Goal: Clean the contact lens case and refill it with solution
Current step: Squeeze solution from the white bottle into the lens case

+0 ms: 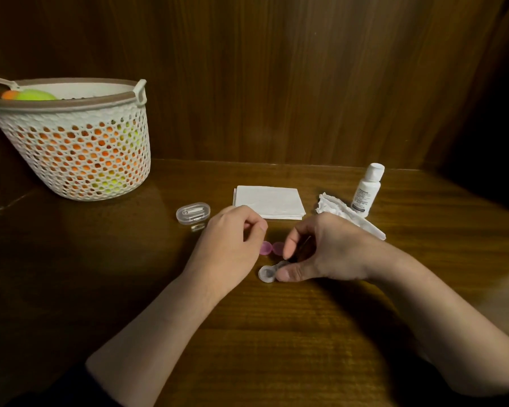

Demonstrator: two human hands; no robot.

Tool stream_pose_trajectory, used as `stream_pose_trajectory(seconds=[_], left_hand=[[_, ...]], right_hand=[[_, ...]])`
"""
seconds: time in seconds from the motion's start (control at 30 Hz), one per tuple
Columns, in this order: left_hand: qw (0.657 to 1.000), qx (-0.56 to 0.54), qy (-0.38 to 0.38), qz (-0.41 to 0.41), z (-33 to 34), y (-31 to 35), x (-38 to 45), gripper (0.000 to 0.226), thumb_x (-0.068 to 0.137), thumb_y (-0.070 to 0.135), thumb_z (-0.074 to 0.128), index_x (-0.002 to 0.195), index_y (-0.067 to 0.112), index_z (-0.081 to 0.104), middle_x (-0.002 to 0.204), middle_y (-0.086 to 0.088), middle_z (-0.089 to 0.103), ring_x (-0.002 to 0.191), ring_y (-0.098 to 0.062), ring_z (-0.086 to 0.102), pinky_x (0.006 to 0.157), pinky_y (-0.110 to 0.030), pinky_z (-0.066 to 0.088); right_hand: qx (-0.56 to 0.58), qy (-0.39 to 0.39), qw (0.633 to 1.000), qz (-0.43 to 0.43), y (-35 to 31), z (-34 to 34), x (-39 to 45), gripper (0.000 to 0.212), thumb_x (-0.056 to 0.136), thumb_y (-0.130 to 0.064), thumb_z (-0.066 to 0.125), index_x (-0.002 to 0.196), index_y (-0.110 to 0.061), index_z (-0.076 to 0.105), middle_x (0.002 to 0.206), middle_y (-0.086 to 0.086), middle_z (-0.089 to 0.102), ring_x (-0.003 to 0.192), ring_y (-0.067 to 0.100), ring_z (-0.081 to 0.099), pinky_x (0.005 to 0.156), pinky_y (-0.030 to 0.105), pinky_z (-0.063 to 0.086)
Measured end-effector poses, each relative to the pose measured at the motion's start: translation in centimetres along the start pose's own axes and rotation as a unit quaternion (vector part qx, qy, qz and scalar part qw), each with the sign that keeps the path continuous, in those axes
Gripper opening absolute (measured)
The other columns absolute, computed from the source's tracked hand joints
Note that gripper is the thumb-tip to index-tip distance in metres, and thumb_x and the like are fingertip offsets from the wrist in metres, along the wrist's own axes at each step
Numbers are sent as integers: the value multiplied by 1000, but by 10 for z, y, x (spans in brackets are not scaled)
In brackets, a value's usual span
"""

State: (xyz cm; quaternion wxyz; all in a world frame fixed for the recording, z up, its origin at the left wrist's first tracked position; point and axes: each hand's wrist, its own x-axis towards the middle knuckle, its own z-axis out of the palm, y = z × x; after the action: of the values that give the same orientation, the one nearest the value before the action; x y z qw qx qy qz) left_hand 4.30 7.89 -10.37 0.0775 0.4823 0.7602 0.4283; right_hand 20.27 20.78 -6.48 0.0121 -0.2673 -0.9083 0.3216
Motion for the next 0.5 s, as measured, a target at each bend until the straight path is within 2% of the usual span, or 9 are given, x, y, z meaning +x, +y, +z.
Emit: stream_pose_trajectory(seconds=[0.07, 0.13, 0.2, 0.27, 0.3, 0.33, 0.37, 0.43, 0.5], left_hand=[[1000, -9, 15, -3, -1, 0, 0, 10, 107, 29, 61, 102, 30, 70, 104, 17, 62, 92, -5, 63, 70, -15, 46], [999, -13, 31, 3, -1, 5, -1, 16, 107, 32, 59, 94, 30, 68, 97, 15, 62, 83, -6, 63, 62, -13, 43], [999, -3, 44, 32, 0, 16, -4, 29, 108, 33, 58, 79, 32, 61, 86, 13, 59, 73, -6, 60, 56, -11, 43], [996, 13, 48, 68, 3, 31, -7, 39, 108, 31, 56, 69, 33, 54, 79, 11, 55, 69, -5, 60, 55, -9, 43], [996, 14, 46, 80, 5, 38, -8, 42, 107, 31, 55, 66, 33, 52, 77, 10, 55, 69, -5, 61, 54, -11, 43], [995, 9, 41, 86, 8, 45, -9, 42, 107, 32, 53, 65, 32, 51, 76, 9, 55, 69, -7, 62, 54, -14, 44], [996, 1, 35, 87, 12, 51, -10, 42, 108, 33, 52, 66, 32, 52, 75, 9, 55, 70, -8, 63, 56, -15, 46], [996, -12, 24, 90, 19, 62, -12, 42, 110, 34, 50, 68, 33, 50, 73, 12, 53, 70, -3, 60, 56, -11, 44], [995, -22, 18, 91, 26, 68, -14, 39, 111, 37, 48, 73, 34, 53, 72, 14, 53, 73, 4, 59, 56, -8, 42]], right_hand=[[32, 53, 998, -3, -2, -3, -3, 40, 68, -63, 92, 84, -29, 79, 83, -17, 77, 80, -2, 68, 70, 28, 52], [122, 197, 972, -25, -2, -4, -5, 43, 81, -62, 83, 79, -20, 76, 76, -2, 76, 71, 4, 67, 65, 36, 56], [165, 398, 902, -31, 2, -10, -3, 37, 99, -52, 69, 79, -21, 72, 74, -6, 71, 71, 1, 63, 66, 31, 54], [92, 568, 818, -6, 10, -27, 2, 19, 105, -45, 64, 100, -28, 70, 102, -12, 71, 100, 3, 62, 86, 32, 56], [43, 616, 786, 23, 17, -38, 5, 20, 103, -44, 66, 115, -28, 68, 120, -8, 68, 116, 9, 58, 97, 35, 54], [14, 635, 770, 57, 25, -49, 9, 35, 100, -46, 70, 129, -27, 64, 134, -3, 63, 128, 17, 53, 105, 38, 50], [14, 624, 776, 90, 35, -61, 12, 52, 96, -49, 74, 140, -25, 58, 143, 1, 60, 135, 22, 50, 109, 41, 48], [52, 544, 826, 136, 50, -75, 16, 80, 90, -56, 79, 153, -20, 46, 153, 6, 56, 143, 28, 49, 109, 47, 50], [89, 458, 871, 152, 62, -76, 20, 93, 87, -59, 80, 159, -17, 39, 155, 9, 56, 141, 31, 56, 101, 46, 57]])
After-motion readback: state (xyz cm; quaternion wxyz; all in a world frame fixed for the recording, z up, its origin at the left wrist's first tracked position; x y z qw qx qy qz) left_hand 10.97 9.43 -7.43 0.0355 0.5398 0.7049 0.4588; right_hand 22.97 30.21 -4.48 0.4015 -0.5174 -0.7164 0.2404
